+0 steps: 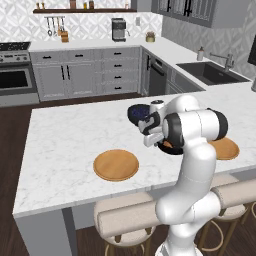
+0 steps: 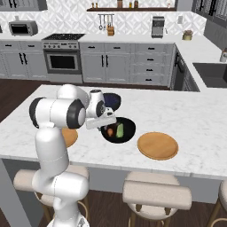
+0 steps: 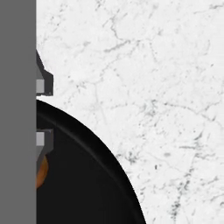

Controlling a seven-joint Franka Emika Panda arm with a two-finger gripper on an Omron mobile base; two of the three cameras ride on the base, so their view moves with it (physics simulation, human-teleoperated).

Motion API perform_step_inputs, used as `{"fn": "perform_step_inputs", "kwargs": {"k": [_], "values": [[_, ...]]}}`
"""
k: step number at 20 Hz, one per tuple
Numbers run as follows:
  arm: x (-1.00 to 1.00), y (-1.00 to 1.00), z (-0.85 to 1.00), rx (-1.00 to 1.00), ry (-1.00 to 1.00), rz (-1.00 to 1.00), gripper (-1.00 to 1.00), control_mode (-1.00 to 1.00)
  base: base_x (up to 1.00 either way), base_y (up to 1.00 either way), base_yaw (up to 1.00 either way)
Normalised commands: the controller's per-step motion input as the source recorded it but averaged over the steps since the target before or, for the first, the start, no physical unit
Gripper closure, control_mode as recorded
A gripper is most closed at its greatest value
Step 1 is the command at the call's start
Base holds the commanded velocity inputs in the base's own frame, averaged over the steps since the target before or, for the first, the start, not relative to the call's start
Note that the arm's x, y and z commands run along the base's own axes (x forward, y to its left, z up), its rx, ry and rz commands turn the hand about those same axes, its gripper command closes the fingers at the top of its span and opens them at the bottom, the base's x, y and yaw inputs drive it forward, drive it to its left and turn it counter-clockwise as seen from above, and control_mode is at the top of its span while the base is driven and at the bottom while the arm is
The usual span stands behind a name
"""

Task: Pick the chicken drumstick and corn from their plates and place them in the bowl. Then put the bowl in the fridge.

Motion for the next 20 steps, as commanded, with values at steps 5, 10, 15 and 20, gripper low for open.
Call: {"fn": "perform_step_inputs", "kwargs": {"k": [5, 10, 15, 20], "values": [[-0.14, 0.0, 0.09, 0.0, -0.02, 0.02, 1.0, -1.0, 0.0, 0.0, 0.0], [-0.38, 0.19, 0.81, -0.15, -0.02, 0.25, 1.0, -1.0, 0.0, 0.0, 0.0], [-0.28, 0.32, 0.95, -0.16, 0.07, 0.22, 1.0, -1.0, 0.0, 0.0, 0.0], [-0.3, 0.4, 0.84, -0.01, 0.13, 0.2, 1.0, -1.0, 0.0, 0.0, 0.0]]}}
